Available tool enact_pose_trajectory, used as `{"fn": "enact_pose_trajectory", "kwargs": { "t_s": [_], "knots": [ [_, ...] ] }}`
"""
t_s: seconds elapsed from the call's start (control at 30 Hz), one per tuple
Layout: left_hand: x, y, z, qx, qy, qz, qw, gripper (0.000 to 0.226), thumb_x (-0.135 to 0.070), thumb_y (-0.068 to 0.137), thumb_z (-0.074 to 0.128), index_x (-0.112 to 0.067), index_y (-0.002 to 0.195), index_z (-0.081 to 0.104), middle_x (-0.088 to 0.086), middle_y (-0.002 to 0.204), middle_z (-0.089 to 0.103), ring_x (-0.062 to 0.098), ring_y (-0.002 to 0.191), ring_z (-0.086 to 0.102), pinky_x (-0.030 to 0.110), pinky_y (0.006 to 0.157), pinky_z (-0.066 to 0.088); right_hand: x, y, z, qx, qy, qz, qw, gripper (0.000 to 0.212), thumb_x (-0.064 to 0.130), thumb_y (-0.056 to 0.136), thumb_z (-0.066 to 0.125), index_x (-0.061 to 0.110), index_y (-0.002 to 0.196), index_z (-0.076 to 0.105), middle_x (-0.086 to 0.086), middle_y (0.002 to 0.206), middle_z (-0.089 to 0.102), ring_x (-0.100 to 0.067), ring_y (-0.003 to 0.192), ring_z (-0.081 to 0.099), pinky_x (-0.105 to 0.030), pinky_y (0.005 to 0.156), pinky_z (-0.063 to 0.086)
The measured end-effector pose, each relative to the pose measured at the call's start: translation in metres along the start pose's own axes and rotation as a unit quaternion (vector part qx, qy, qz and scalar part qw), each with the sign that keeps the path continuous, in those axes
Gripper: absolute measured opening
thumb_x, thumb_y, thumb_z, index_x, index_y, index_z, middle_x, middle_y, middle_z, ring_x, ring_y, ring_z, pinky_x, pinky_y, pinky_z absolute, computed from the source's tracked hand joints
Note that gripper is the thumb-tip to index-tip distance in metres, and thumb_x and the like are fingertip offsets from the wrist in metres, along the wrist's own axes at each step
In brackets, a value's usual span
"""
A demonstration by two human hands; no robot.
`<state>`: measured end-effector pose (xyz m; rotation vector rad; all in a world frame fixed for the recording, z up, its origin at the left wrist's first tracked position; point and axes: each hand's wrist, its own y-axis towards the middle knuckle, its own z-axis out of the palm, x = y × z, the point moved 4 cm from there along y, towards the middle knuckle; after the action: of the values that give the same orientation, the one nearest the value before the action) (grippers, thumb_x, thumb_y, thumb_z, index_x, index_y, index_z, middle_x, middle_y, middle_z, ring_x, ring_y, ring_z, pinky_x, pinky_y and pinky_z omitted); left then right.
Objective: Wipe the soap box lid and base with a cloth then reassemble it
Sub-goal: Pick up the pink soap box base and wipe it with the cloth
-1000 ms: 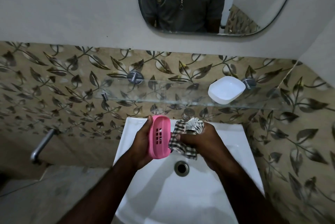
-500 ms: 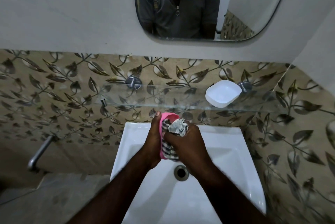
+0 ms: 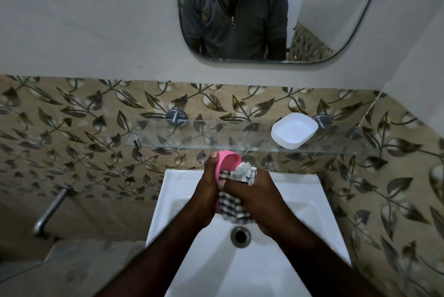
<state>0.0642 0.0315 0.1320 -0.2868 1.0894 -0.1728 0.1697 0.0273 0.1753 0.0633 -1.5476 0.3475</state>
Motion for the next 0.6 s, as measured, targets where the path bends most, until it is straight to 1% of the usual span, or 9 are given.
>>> {"fn": "enact_pose_trajectory", "kwargs": {
  "t_s": [0.07,0.13,0.23,0.3,0.33,0.37,0.43,0.5,0.6],
  "knots": [
    [0.002,-0.003,0.009,0.008,-0.026,0.005,1.000,0.068,-0.062,0.087,0.033,-0.009,0.111,0.068,0.011,0.098,0.076,0.021,0.087,0.074,0.028,0.069,0.059,0.004,0.011,-0.006,-0.037,0.070,0.005,0.997,0.012,0.006,0.077,0.074,0.001,0.088,0.070,-0.026,0.085,0.072,-0.043,0.079,0.072,-0.063,0.074,0.056],
    [0.007,-0.005,0.012,0.003,-0.050,0.000,0.999,0.070,-0.062,0.088,0.031,-0.008,0.116,0.065,0.011,0.100,0.076,0.021,0.088,0.073,0.031,0.074,0.059,0.008,0.014,-0.004,-0.049,0.083,-0.017,0.995,0.007,0.006,0.078,0.073,0.003,0.083,0.070,-0.026,0.085,0.073,-0.041,0.080,0.072,-0.059,0.075,0.057],
    [0.012,-0.004,0.001,-0.025,-0.040,-0.014,0.999,0.071,-0.065,0.090,0.030,-0.010,0.104,0.072,0.013,0.100,0.076,0.023,0.088,0.073,0.033,0.077,0.057,0.001,0.000,0.002,-0.002,-0.015,-0.037,0.999,0.004,0.009,0.081,0.075,0.007,0.083,0.072,-0.016,0.081,0.075,-0.032,0.077,0.074,-0.052,0.074,0.060],
    [0.011,-0.004,-0.008,-0.044,-0.027,-0.008,0.999,0.071,-0.067,0.087,0.033,-0.009,0.098,0.075,0.015,0.099,0.076,0.024,0.087,0.074,0.031,0.074,0.056,-0.005,-0.008,0.003,0.051,-0.093,-0.036,0.994,0.011,0.006,0.082,0.074,-0.002,0.086,0.067,-0.016,0.075,0.073,-0.029,0.069,0.072,-0.042,0.066,0.060],
    [0.010,-0.004,-0.009,-0.047,-0.016,-0.007,0.999,0.072,-0.067,0.085,0.035,-0.008,0.101,0.074,0.016,0.100,0.075,0.025,0.089,0.073,0.031,0.075,0.056,-0.005,-0.007,0.002,0.070,-0.098,-0.027,0.992,0.013,0.003,0.082,0.073,-0.006,0.086,0.065,-0.017,0.073,0.071,-0.030,0.066,0.070,-0.039,0.061,0.059],
    [0.009,-0.005,-0.007,-0.047,-0.010,-0.008,0.999,0.073,-0.067,0.085,0.036,-0.007,0.106,0.072,0.017,0.102,0.075,0.026,0.090,0.073,0.032,0.075,0.057,-0.003,-0.004,-0.001,0.073,-0.085,-0.016,0.994,0.012,0.001,0.081,0.072,-0.007,0.087,0.065,-0.018,0.075,0.071,-0.032,0.067,0.071,-0.040,0.061,0.059],
    [0.009,-0.007,0.004,-0.027,-0.026,-0.015,0.999,0.071,-0.063,0.090,0.031,-0.007,0.113,0.068,0.015,0.100,0.075,0.025,0.087,0.074,0.033,0.071,0.059,0.005,0.006,-0.008,0.037,-0.027,-0.006,0.999,0.011,0.002,0.078,0.074,-0.002,0.087,0.070,-0.022,0.082,0.074,-0.038,0.075,0.072,-0.051,0.070,0.060],
    [0.013,-0.006,0.010,-0.018,-0.049,-0.015,0.999,0.069,-0.060,0.094,0.027,-0.008,0.112,0.067,0.012,0.093,0.077,0.022,0.081,0.074,0.032,0.064,0.059,0.011,0.013,-0.009,0.017,-0.017,-0.032,0.999,0.013,0.007,0.075,0.076,0.001,0.086,0.071,-0.023,0.084,0.074,-0.040,0.079,0.072,-0.058,0.074,0.058],
    [0.010,-0.003,0.003,-0.030,-0.045,-0.008,0.998,0.074,-0.066,0.091,0.028,-0.007,0.102,0.072,0.013,0.089,0.076,0.023,0.078,0.074,0.030,0.066,0.057,0.006,0.006,-0.005,0.060,-0.084,-0.046,0.994,0.014,0.009,0.079,0.077,-0.001,0.084,0.068,-0.020,0.077,0.073,-0.035,0.069,0.072,-0.051,0.064,0.061]
  ]
}}
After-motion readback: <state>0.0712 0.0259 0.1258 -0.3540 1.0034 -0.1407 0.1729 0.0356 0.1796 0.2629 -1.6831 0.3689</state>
